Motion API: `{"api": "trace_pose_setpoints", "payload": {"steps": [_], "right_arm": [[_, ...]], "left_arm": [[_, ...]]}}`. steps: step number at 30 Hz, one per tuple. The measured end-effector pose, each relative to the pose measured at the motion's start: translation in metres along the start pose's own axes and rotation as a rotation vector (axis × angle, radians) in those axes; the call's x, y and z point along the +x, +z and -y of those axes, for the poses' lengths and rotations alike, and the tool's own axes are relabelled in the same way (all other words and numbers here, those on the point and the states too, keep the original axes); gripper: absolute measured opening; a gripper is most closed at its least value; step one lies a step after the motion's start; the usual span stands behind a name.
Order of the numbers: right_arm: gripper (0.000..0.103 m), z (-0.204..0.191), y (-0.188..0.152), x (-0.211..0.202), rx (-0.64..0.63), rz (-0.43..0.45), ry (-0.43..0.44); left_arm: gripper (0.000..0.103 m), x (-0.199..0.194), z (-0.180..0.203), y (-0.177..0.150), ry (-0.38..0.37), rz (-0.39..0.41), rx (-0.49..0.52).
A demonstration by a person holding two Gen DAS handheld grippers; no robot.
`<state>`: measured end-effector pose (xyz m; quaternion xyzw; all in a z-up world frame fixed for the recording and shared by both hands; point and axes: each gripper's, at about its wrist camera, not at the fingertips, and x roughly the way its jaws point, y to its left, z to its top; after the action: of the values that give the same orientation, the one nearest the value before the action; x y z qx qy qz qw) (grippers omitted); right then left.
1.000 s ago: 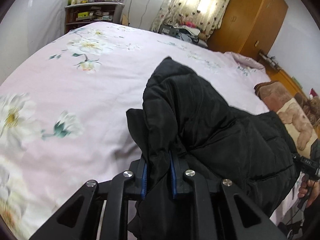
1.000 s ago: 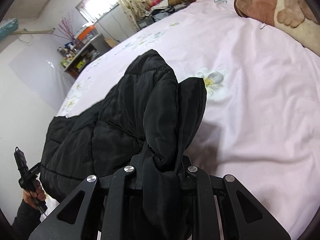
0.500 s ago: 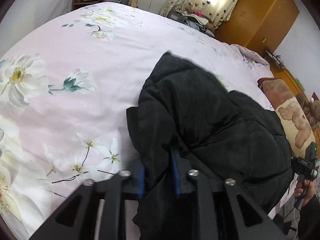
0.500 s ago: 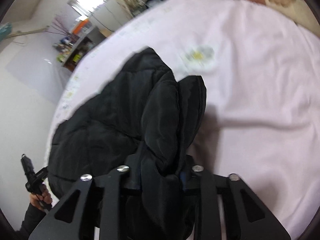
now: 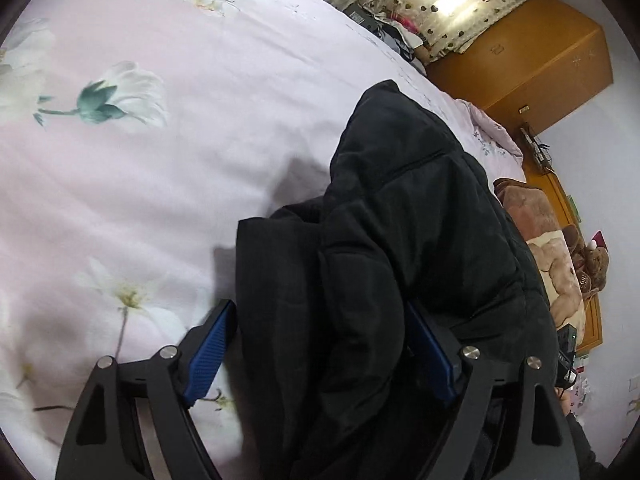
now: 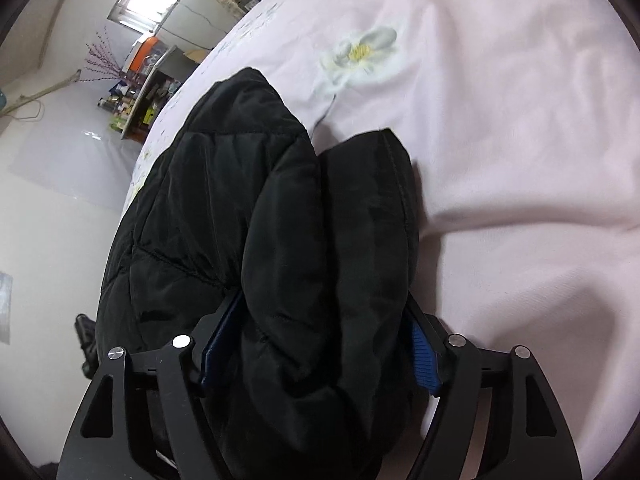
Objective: Fold large clothes
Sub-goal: 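Lift the other side edge with both tools and fold it over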
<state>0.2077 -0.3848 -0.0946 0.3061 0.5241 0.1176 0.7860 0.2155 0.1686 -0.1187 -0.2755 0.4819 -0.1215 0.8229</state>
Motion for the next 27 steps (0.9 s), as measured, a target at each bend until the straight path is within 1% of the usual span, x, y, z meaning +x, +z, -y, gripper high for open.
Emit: {"api": "trace_pose_setpoints", "payload": {"steps": [2,3,5,6,7,8,9,10,11,13,16,21,27], "right_arm": [[0.073,-0.001,0.001,0.005,-0.017,-0.002,-0.003],[0.071,-0.003,0.002,0.009,-0.024,-0.004,-0.006],[0.063,-0.005,0.002,0.011,-0.034,0.003,-0.006],[0.056,-0.008,0.003,0.012,-0.040,0.009,-0.005],[0.047,-0.011,0.003,0.012,-0.049,0.015,-0.006],[0.044,-0.015,0.002,0.010,-0.063,0.022,-0.016],[0.038,-0.023,0.000,0.008,-0.084,0.033,-0.034],[0.033,-0.029,-0.001,0.005,-0.103,0.042,-0.051],[0.032,-0.033,-0.002,0.001,-0.114,0.054,-0.063],[0.028,-0.041,-0.005,-0.010,-0.126,0.082,-0.072],[0.025,-0.051,-0.010,-0.030,-0.157,0.122,-0.071],[0.025,-0.067,-0.009,-0.056,-0.197,0.168,-0.061],[0.025,-0.079,0.001,-0.065,-0.204,0.211,-0.043]], "left_arm": [[0.084,0.007,0.003,-0.001,0.010,0.002,0.012],[0.084,0.010,0.006,0.000,0.017,0.003,0.022],[0.076,0.014,0.013,0.001,0.035,0.006,0.046],[0.073,0.014,0.016,0.001,0.046,0.009,0.054],[0.065,0.012,0.018,0.001,0.051,0.013,0.063],[0.056,0.009,0.022,0.002,0.060,0.017,0.079],[0.050,0.004,0.028,0.001,0.075,0.023,0.100],[0.042,-0.002,0.034,0.001,0.094,0.033,0.121],[0.038,-0.008,0.040,0.001,0.110,0.047,0.139],[0.034,-0.021,0.048,0.002,0.125,0.070,0.158],[0.033,-0.039,0.060,0.008,0.117,0.110,0.180],[0.032,-0.059,0.080,0.019,0.102,0.152,0.227],[0.032,-0.070,0.092,0.043,0.078,0.196,0.249]]}}
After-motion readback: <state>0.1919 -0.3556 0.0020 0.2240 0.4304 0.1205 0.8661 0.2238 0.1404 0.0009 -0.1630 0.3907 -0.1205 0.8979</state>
